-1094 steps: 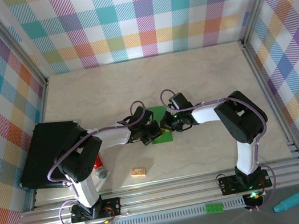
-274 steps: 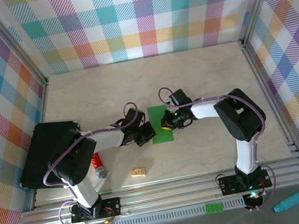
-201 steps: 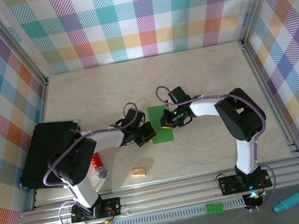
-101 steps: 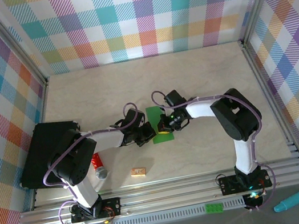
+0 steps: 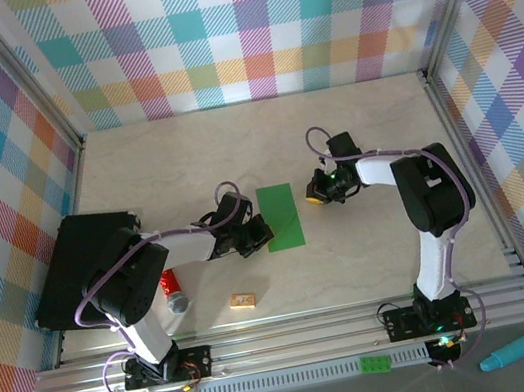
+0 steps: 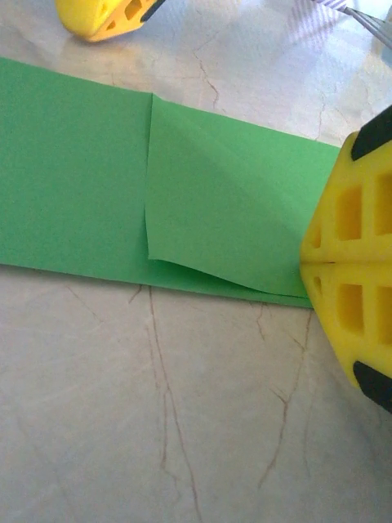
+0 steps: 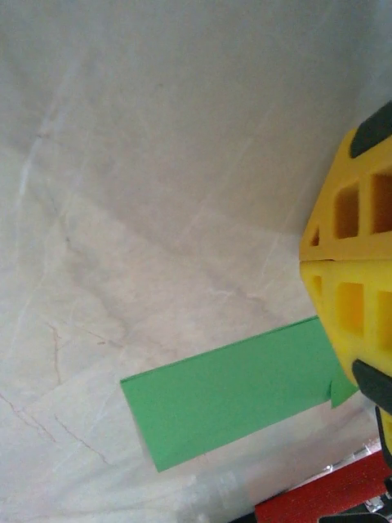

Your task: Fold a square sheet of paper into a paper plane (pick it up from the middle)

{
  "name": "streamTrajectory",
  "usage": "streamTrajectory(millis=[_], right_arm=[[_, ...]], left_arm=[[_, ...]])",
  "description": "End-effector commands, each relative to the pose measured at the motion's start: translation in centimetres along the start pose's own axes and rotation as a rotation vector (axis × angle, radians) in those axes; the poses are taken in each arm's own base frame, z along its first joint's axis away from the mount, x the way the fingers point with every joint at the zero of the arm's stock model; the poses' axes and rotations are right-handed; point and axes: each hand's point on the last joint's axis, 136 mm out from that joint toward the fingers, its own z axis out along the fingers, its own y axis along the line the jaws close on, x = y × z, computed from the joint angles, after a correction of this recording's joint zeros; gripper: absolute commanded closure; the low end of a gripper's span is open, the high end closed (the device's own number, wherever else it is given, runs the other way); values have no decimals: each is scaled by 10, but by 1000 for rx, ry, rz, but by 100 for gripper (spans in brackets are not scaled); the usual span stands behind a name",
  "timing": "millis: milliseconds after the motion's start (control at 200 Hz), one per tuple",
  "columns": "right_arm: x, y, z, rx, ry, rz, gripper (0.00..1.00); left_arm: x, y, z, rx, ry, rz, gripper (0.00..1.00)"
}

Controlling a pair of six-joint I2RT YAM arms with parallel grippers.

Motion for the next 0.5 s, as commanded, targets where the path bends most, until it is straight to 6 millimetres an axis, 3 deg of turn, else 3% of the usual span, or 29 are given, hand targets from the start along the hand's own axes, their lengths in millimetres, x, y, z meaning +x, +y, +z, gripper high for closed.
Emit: streamTrajectory(millis=[0,95,185,490], right_arm=[[14,23,-15,-39,7,-24,87],[30,28,-19,-58,29,-15,80],[44,33,-20,-81,46,-2,77],[74,35,-4,-105,131,100,64]], left_arm=[[-1,-3,-13,-30,9,6,96],[-17,-27,-24,26,-60,22,82],[-30,-40,-28,64,-119,22,77],[-48,-31,-8,42,-156,-27,76]])
